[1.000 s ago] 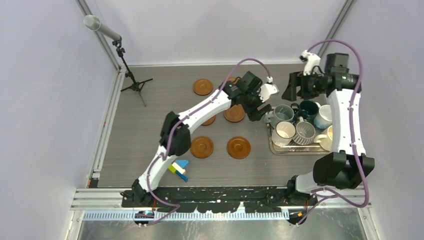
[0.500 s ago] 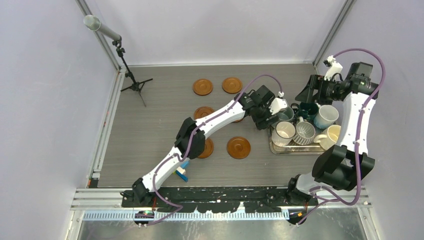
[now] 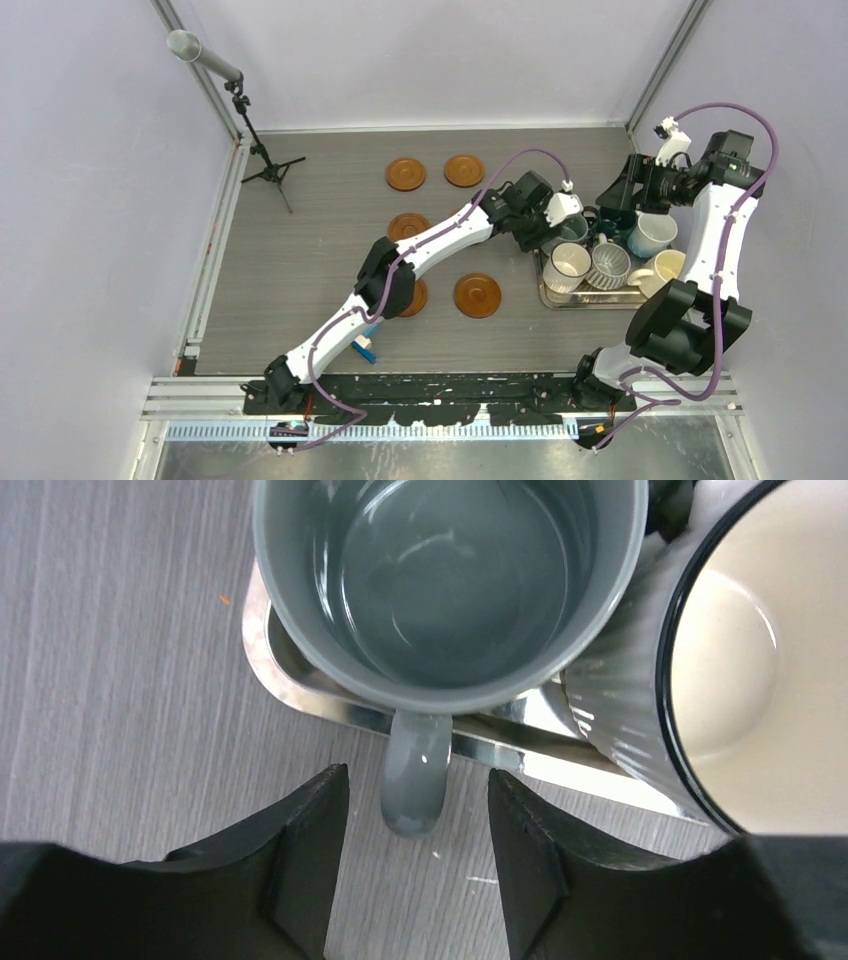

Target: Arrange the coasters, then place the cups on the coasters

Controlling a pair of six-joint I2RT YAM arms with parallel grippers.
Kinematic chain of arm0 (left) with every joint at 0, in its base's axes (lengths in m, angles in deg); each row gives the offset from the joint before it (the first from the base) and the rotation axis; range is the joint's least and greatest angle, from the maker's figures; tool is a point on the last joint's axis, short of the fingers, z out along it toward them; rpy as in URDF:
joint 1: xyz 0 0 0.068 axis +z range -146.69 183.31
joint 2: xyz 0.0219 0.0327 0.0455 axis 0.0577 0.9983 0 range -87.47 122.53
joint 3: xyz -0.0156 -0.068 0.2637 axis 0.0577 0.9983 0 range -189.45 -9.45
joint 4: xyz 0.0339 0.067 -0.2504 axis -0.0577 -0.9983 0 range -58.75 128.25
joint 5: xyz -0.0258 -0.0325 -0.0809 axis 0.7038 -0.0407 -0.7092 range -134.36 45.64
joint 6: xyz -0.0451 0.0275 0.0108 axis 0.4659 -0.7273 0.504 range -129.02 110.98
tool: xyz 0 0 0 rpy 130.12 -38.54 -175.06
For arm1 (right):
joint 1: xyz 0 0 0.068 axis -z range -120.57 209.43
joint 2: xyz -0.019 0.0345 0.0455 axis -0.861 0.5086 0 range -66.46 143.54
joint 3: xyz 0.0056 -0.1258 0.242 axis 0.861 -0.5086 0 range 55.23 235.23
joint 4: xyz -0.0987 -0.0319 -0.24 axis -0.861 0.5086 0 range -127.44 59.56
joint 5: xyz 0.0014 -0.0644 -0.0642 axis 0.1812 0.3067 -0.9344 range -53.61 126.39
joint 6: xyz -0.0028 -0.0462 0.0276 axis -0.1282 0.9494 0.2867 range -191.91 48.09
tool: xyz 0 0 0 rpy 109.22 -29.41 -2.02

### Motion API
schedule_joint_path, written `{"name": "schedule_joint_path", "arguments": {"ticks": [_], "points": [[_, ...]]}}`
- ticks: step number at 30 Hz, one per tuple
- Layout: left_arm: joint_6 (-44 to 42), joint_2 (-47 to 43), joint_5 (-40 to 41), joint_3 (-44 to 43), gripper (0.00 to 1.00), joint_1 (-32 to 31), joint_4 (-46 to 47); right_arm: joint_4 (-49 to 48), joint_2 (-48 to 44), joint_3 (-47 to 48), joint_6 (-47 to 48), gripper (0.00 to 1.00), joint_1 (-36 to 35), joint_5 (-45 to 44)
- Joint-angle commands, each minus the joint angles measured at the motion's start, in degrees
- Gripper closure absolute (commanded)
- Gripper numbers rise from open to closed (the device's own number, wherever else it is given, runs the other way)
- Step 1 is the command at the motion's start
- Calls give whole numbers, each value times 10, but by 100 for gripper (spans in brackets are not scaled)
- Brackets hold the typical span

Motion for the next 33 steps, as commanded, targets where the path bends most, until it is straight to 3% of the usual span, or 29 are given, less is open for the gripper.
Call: {"name": "schedule_joint_path", "arguments": {"ticks": [1,10,19,33], "points": [[4,15,-5,-43,46,-5,42,12,0,9,20,21,6,25],[2,27,-3,-51,63,-5,45,24,5,13,27,21,11,39],[16,-23,2,-20,100,-5,57,37,14,0,34,21,11,57],[91,-176,-3,107,100,23,120,-15,-3,-24,-34,21,11,79]]}}
